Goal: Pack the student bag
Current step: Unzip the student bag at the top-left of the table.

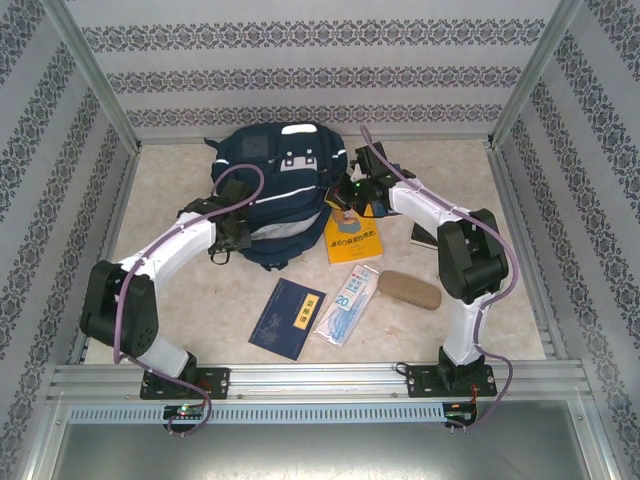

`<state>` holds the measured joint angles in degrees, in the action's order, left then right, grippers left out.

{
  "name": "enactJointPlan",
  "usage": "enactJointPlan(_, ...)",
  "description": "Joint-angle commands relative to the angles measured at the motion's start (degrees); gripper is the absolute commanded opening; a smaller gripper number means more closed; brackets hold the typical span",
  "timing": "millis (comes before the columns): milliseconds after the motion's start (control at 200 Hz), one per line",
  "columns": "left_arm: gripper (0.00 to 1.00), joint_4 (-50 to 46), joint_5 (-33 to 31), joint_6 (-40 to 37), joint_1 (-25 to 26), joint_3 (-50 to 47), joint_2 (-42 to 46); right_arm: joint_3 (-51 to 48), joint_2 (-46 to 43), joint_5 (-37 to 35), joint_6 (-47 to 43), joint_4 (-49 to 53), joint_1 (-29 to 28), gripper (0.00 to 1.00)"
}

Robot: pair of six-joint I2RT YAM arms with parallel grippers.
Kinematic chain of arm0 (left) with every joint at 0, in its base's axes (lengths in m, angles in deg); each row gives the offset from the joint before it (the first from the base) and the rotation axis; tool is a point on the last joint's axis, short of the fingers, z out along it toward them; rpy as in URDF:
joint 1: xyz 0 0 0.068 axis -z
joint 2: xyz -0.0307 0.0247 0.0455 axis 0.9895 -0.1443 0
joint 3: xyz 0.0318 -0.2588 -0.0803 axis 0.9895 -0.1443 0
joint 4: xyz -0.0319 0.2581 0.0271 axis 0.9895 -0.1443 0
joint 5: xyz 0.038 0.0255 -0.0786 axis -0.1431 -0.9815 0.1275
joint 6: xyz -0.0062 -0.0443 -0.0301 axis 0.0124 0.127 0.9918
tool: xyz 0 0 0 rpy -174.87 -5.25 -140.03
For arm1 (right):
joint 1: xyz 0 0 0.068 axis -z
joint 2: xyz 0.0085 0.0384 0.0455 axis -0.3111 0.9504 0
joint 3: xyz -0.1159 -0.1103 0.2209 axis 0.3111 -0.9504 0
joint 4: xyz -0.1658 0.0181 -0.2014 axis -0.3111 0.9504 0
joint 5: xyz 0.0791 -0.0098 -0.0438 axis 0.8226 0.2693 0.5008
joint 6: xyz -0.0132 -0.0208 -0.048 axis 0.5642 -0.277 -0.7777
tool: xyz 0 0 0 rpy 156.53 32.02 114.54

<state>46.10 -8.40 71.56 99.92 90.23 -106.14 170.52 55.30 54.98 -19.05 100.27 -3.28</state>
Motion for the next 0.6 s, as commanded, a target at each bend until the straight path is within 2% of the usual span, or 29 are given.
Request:
enactJointPlan(0,0.0,-5.35,2.92,-4.25,-1.1,-0.16,3.05,6.98,2.56,-5.27,-3.0,-0.83,3.19,0.0)
enactJointPlan(60,0.0,-3.64,7.25,-5.05,0.16,0.28,3.92,10.41,4.67,-5.32,-3.39,0.02,3.6,0.0)
enactJointPlan(185,0.0,-1.85,11.34,-5.06,5.83,2.77,4.01,19.58,10.08,-5.76,-4.71,3.74,5.17,0.0)
enactJointPlan(230,0.0,-0.76,13.16,-4.23,7.65,3.61,3.47,22.55,11.62,-5.85,-4.66,5.77,5.96,0.16)
enactJointPlan(300,0.0,0.88,14.6,-2.22,10.08,4.91,2.12,23.6,11.87,-5.29,-4.17,6.35,6.65,0.35)
enactJointPlan(335,0.0,1.93,15.53,-1.29,11.04,5.46,1.23,22.83,11.16,-5.56,-4.12,6.53,6.73,0.42)
enactJointPlan(395,0.0,3.87,16.82,0.68,12.65,6.1,-0.32,19.94,9.01,-5.89,-4.2,6.19,6.64,0.46)
enactJointPlan(595,0.0,7.14,18.81,2.48,16.46,9.29,-6.92,1.58,-1.48,-6.8,-3.77,2.95,5.46,0.51)
